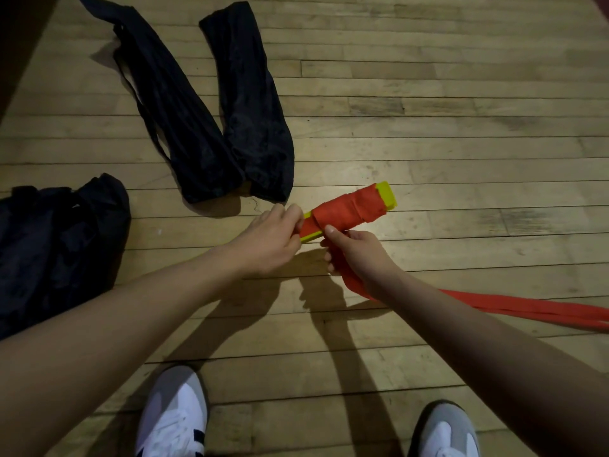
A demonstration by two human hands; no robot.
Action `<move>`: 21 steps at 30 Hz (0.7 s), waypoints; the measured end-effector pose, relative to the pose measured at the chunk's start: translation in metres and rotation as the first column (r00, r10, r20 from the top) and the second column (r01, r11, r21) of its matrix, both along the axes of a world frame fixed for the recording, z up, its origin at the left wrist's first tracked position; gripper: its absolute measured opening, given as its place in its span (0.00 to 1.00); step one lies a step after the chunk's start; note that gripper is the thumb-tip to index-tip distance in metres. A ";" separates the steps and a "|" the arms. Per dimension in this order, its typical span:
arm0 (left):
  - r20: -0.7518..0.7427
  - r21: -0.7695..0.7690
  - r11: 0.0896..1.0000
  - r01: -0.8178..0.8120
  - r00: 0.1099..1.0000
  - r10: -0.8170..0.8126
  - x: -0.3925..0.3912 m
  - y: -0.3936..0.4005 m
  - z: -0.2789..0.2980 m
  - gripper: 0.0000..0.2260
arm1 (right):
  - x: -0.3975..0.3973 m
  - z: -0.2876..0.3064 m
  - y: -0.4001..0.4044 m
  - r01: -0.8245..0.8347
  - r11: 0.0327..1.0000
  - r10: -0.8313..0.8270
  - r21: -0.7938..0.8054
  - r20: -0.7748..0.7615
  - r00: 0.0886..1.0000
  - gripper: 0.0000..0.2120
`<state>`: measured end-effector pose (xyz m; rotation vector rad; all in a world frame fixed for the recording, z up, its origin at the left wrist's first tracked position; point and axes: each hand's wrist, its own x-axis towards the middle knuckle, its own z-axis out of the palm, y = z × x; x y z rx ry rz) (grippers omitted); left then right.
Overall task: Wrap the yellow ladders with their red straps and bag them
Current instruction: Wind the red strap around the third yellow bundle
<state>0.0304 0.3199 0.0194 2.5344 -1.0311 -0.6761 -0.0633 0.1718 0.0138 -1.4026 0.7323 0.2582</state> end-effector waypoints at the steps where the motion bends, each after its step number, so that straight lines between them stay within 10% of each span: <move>1: -0.007 -0.032 0.999 -0.025 1.000 0.024 0.000 -0.001 0.001 0.05 | 0.000 -0.001 0.000 0.024 1.000 -0.024 0.011 -0.002 1.000 0.15; 5: -0.123 -0.061 0.987 -0.151 0.982 0.142 0.001 -0.004 0.006 0.20 | 0.004 -0.001 0.001 0.076 0.997 -0.076 0.033 -0.017 0.997 0.15; 12: 0.035 0.017 1.000 -0.001 0.999 0.001 0.004 0.002 0.004 0.12 | 0.002 -0.006 -0.005 -0.028 0.999 0.028 0.039 -0.014 1.000 0.11; 21: -0.134 0.056 0.997 0.045 0.990 -0.037 0.005 0.007 0.007 0.09 | 0.004 -0.002 -0.008 -0.095 0.995 0.095 0.038 0.016 0.995 0.11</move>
